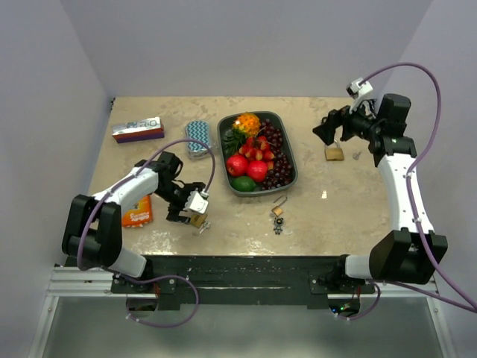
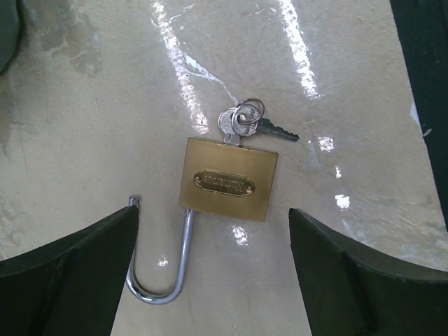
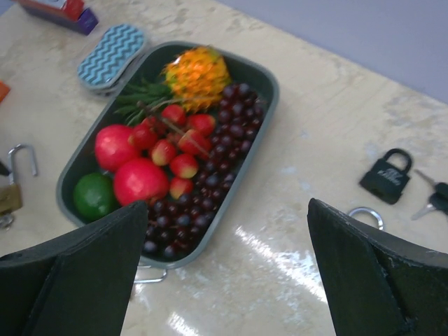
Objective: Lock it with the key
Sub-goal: Pick up the lock from the center of the board.
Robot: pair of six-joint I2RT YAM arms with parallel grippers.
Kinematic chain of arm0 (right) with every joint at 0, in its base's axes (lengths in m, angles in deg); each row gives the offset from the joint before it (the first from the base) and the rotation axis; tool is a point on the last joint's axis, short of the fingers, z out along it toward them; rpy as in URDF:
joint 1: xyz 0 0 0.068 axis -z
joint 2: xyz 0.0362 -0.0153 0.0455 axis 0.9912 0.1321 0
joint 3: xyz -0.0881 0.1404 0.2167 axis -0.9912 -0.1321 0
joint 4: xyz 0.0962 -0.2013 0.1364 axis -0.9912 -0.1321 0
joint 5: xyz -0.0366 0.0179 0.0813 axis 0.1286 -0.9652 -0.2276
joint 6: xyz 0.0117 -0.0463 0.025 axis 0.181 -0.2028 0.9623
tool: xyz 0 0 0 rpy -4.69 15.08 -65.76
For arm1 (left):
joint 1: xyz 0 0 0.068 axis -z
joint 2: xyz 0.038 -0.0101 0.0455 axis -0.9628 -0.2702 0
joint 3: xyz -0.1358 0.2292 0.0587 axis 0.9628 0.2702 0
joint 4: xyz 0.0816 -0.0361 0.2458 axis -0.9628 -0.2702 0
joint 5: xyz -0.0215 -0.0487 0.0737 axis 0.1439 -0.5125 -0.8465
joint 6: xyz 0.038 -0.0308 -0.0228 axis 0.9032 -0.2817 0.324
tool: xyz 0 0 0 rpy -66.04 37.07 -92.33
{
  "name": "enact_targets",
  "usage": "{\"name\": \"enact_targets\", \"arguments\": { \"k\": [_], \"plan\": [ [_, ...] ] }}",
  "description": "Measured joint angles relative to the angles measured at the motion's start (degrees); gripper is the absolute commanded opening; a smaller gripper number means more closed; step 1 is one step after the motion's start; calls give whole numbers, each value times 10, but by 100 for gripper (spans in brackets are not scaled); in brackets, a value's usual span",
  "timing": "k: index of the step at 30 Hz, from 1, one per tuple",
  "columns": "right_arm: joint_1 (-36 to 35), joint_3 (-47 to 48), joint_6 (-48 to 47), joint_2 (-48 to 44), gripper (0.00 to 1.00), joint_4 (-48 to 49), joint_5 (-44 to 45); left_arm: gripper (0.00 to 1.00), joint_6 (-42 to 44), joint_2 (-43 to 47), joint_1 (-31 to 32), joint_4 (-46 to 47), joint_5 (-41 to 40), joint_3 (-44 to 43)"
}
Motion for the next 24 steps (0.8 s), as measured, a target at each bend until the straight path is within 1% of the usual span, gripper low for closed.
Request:
{"name": "enact_targets", "arguments": {
  "k": [2,4,9,10,13,14,16,17,19,20,22,23,24],
  "plan": [
    [0,-1,-3,3,99,-28,-25,91,5,-14,3,15,0,3],
    [0,-10,-4,1,99,-36,-37,91,9,-22,6,29,0,10],
    [0,-27,-4,-11,99,-43,-44,87,9,-24,22,51,-1,37],
    [0,-27,-4,-12,99,-45,-44,86,7,-26,26,56,-1,41],
    [0,-27,-11,-14,99,-47,-44,77,-1,-38,32,69,-2,48],
    [0,-27,-13,-14,99,-47,-44,70,-5,-46,32,75,-2,48],
    [0,-27,-11,-14,99,-47,-43,62,-10,-54,33,79,2,48],
    [0,-27,-5,-17,99,-45,-43,54,-11,-54,32,81,2,48],
    [0,-27,7,-22,99,-43,-43,46,-12,-54,33,81,3,48],
    [0,-27,14,-25,99,-42,-42,37,-11,-54,33,81,4,48],
    [0,-27,29,-29,99,-37,-42,27,-14,-54,33,81,5,48],
    [0,-27,34,-29,99,-35,-42,19,-14,-54,33,81,5,48],
    [0,-27,41,-29,99,-32,-42,14,-16,-53,35,82,4,48]
  ]
}}
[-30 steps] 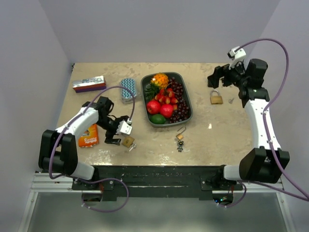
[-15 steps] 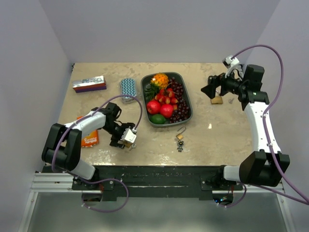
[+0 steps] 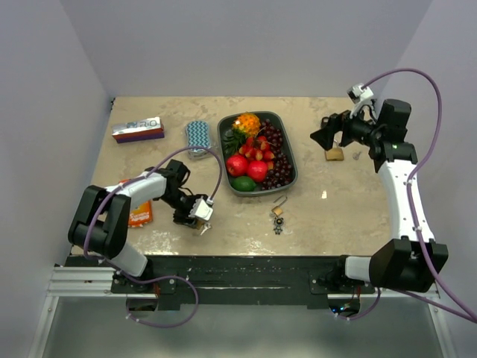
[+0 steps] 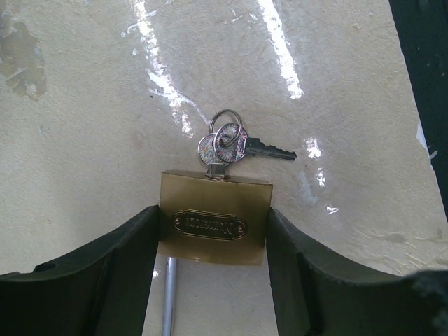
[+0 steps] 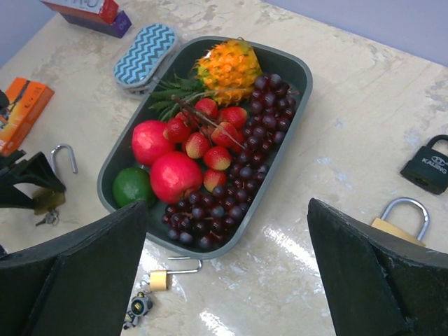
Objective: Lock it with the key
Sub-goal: Pick up the lock from the center of the board.
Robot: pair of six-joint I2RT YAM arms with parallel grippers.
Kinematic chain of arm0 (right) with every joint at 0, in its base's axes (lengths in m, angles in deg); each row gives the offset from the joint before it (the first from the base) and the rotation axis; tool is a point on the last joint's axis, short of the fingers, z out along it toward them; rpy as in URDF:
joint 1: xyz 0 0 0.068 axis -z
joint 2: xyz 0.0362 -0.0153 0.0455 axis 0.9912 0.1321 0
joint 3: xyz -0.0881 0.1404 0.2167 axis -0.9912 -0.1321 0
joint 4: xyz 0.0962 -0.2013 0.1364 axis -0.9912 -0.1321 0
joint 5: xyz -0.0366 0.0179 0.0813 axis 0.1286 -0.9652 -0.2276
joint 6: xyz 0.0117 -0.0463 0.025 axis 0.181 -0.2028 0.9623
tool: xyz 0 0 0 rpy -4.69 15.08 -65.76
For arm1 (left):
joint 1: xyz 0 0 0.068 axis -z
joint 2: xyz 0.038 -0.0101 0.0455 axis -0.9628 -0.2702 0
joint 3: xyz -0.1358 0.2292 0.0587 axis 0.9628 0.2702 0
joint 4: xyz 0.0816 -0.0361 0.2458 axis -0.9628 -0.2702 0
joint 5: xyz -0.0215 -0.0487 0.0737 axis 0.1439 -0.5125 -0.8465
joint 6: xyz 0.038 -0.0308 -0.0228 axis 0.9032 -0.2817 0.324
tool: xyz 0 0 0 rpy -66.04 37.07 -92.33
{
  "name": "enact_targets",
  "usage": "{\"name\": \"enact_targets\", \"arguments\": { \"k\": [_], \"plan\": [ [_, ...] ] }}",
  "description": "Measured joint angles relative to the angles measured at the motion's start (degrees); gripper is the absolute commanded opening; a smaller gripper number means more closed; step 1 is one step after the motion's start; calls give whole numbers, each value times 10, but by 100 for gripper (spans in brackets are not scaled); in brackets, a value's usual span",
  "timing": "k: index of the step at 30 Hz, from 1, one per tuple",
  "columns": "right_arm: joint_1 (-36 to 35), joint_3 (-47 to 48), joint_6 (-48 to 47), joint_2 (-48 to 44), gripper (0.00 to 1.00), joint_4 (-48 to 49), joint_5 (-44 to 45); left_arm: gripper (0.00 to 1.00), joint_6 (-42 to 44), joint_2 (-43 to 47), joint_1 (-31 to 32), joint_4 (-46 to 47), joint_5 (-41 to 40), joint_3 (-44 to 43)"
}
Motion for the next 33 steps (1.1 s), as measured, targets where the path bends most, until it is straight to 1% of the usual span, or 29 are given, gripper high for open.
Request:
{"name": "enact_targets", "arguments": {
  "k": [1,2,6,10,13,16,20,23,27,33],
  "plan": [
    [0,0,3,0,99,2,-4,8,-3,2,2,0,-2,0],
    [0,0,7,1,99,3,-13,0,-8,5,4,3,-4,1],
    [-1,-1,27,16,97,4,-60,0,-54,40,21,16,-6,7],
    [-16,-13,37,43,97,-8,-84,0,-136,98,45,44,4,-1],
    [-46,-28,37,55,98,-32,-91,0,-207,130,81,73,7,-24],
    [-90,-44,37,61,99,-47,-97,0,-280,148,137,125,2,-50],
    [-140,-83,66,61,94,-37,-112,0,-357,149,206,189,-24,-82],
    [-156,-113,108,62,87,-17,-122,0,-405,142,240,224,-47,-104],
    [-182,-141,168,63,84,19,-131,0,-442,122,269,261,-80,-126],
    [-236,-162,236,63,81,75,-134,0,-467,108,289,280,-104,-138]
  ]
}}
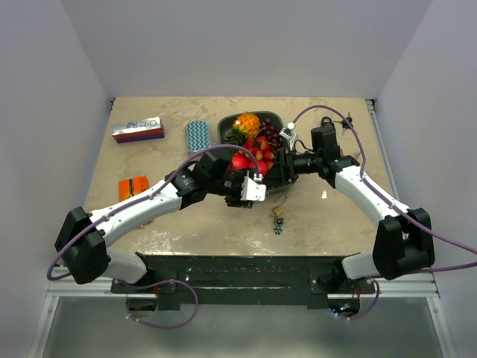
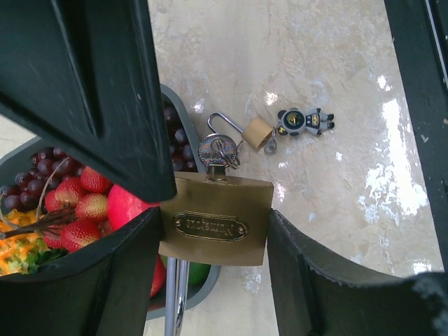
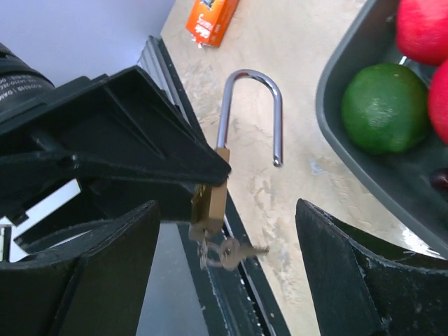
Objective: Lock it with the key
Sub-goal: Pick up the lock from the center of the board.
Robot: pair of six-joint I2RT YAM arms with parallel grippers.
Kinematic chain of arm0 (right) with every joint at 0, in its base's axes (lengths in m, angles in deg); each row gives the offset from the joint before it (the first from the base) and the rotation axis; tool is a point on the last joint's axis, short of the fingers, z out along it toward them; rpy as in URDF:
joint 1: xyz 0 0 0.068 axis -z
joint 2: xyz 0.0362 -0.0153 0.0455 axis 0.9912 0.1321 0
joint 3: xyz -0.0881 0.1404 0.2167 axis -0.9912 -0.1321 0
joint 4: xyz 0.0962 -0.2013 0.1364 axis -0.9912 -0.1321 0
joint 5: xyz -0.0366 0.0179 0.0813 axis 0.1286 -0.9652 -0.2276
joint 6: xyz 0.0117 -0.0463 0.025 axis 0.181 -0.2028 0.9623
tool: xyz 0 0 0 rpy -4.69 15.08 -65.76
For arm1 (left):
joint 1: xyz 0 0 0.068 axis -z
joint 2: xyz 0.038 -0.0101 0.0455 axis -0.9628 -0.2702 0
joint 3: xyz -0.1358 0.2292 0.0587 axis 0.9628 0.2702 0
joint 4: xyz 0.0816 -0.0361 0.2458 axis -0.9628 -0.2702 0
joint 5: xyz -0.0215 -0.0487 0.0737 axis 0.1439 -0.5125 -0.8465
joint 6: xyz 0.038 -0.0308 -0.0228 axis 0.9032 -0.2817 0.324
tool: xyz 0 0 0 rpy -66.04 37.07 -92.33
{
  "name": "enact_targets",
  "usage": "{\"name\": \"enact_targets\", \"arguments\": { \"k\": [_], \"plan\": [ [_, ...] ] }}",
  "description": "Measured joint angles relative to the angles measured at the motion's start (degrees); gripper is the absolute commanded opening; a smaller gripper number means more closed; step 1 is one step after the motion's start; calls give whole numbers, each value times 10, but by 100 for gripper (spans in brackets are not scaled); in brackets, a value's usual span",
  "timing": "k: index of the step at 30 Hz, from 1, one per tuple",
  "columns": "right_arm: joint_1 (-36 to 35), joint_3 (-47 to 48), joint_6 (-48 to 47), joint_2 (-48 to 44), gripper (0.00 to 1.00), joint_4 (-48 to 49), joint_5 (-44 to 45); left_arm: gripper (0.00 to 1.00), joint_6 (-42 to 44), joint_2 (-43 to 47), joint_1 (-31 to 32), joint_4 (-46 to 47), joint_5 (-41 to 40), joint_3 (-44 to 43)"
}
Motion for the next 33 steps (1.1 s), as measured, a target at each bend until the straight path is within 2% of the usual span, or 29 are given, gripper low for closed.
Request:
{"name": "enact_targets", "arguments": {
  "k": [4,5,8,18,19,21,22,23,24,26,27,30,31,33],
  "plan": [
    [-20,-7,23,0,74,17,0,0,-12,-1,12,6,-9,-7],
    [-23,-9,26,2,69,20,0,0,-15,-2,15,10,-11,-9],
    [-32,-11,34,9,63,24,0,0,-24,-2,24,17,-18,-15],
    [-40,-27,47,11,60,33,-4,0,-39,-5,33,30,-45,-16],
    [-40,-28,49,11,57,33,-4,0,-40,-5,34,31,-48,-16],
    [-41,-28,54,11,44,36,-4,0,-41,-8,35,33,-54,-18],
    [-41,-28,54,11,35,37,-5,0,-41,-10,35,33,-55,-19],
    [-42,-28,57,11,11,39,-5,0,-42,-11,35,34,-57,-19],
    [-42,-28,58,11,0,39,-5,0,-44,-13,35,34,-59,-19],
    [-43,-28,77,11,0,39,-9,0,-43,-15,36,34,-67,-19],
    [-42,-28,85,12,0,36,-10,5,-43,-15,37,35,-70,-19],
    [-41,-28,87,13,0,33,-15,36,-50,-18,40,34,-78,-22],
    [-41,-28,87,13,0,33,-16,55,-52,-18,40,32,-79,-23],
    [-41,-28,87,10,0,33,-15,75,-58,-18,41,32,-84,-23]
  ]
}}
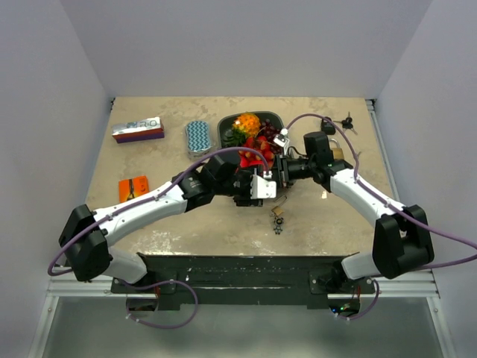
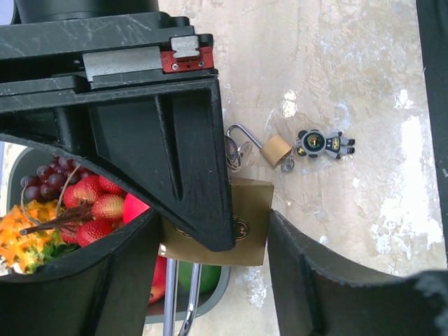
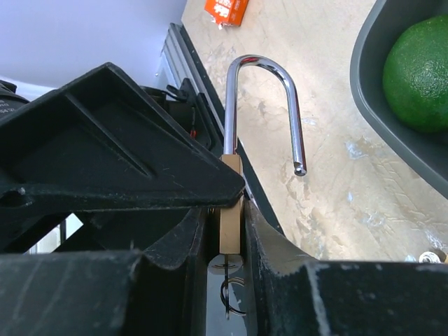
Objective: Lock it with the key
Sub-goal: Pick up the lock from the center of the board, then lock the lock.
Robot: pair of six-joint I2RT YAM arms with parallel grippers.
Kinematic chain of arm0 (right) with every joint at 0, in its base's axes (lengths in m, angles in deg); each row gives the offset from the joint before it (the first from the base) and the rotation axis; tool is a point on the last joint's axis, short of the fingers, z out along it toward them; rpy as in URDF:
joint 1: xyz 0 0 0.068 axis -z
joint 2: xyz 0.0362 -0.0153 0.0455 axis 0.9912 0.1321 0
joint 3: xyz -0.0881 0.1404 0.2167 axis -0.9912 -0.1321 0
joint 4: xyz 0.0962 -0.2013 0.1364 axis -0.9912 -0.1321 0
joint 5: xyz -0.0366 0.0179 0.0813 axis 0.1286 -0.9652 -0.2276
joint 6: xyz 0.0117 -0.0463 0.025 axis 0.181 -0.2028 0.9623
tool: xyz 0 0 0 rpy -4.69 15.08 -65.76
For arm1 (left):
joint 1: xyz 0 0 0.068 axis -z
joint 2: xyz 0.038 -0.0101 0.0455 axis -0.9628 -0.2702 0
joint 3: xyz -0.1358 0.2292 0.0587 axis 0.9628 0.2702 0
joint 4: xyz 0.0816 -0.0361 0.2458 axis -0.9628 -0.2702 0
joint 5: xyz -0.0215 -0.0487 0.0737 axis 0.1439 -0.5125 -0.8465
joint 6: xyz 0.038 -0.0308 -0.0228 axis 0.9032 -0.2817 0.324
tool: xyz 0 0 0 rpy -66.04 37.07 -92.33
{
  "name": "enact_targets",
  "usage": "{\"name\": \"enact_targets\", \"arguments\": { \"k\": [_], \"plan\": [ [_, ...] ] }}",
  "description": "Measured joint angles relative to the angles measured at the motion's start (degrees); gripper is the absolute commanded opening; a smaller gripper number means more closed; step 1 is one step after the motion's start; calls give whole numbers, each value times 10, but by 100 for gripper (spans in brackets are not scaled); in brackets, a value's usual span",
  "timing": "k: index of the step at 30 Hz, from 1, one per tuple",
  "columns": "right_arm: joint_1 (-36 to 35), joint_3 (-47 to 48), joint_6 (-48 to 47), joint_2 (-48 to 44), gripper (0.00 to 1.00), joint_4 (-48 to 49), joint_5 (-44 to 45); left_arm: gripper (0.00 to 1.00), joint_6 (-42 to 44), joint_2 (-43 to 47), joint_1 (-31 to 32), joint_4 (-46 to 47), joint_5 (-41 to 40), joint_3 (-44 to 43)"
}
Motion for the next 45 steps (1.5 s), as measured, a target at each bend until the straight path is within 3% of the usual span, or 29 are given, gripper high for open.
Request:
{"name": "enact_targets", "arguments": {
  "k": [1,3,8,13,19,25,31,34,38,45],
  "plan": [
    [0,0,0,-2,0,0,0,95,-6,1,0,1,-2,0],
    [5,0,-4,-10,0,-2,0,99,-26,9,-8,-2,3,0],
    [29,0,-21,-36,0,-5,-3,99,-84,56,-102,-7,53,0],
    [46,7,-68,-45,0,-21,-7,92,-115,100,-183,-20,147,2],
    [46,32,-193,-97,0,-58,-16,88,-144,103,-189,-40,254,11],
    [42,87,-337,-115,0,-145,-23,85,-143,103,-189,-41,273,16],
    [17,95,-405,-125,0,-177,-29,79,-130,103,-189,-47,271,16],
    [6,100,-414,-134,0,-176,-30,66,-130,103,-189,-47,270,16],
    [-1,105,-417,-141,0,-168,-30,33,-128,103,-188,-47,276,16],
    [-3,105,-414,-160,0,-146,-26,3,-117,103,-184,-58,307,16]
  ]
}}
